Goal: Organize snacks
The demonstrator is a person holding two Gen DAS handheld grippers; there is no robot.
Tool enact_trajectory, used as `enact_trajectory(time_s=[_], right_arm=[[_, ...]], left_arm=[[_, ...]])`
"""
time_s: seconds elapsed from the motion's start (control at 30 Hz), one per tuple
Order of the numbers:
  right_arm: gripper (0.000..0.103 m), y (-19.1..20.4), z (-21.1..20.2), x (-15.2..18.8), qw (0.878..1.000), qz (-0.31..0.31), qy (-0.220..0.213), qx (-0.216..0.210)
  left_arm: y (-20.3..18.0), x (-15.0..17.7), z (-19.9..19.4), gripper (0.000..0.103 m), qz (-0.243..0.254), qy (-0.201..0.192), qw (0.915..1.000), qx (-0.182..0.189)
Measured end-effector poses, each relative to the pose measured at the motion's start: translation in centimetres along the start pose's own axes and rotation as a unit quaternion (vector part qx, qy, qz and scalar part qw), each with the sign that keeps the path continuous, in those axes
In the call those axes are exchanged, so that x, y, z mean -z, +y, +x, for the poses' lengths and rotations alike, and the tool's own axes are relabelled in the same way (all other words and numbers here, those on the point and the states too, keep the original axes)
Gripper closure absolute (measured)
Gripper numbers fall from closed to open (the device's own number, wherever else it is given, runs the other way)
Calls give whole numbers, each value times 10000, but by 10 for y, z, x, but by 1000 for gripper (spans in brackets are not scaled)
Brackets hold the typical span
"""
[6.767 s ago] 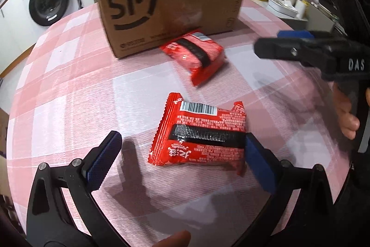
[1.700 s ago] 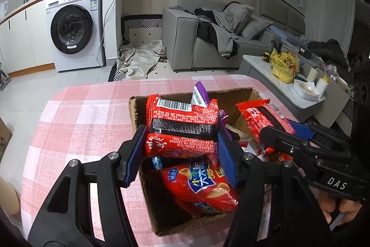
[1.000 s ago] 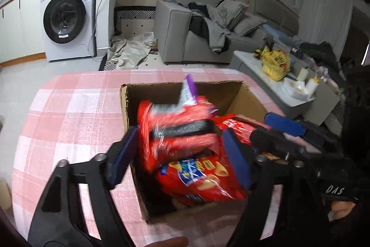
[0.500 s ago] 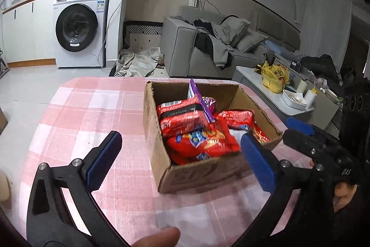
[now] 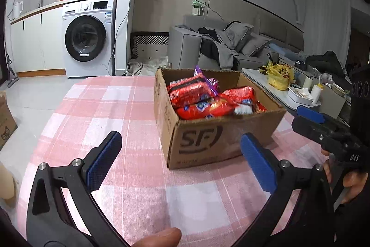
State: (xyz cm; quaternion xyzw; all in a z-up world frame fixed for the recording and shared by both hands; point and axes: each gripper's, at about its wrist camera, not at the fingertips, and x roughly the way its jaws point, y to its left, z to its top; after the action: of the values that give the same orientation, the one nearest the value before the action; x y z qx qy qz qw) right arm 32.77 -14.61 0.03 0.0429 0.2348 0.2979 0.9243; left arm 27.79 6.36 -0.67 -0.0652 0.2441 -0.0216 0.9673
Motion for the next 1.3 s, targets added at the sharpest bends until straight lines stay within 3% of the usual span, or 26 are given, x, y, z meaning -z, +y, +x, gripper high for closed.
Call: enact_trajectory(time_s=[0.43,1.3], right_arm=[[0,-3,-17,22,9992,-63,-389,92],[0,2,-19,32,9981,-254,-528,213]], left_arm=[[-3,26,-4,1,100,-312,9994,-122],[0,21,-5,1,27,-487,9986,-189]])
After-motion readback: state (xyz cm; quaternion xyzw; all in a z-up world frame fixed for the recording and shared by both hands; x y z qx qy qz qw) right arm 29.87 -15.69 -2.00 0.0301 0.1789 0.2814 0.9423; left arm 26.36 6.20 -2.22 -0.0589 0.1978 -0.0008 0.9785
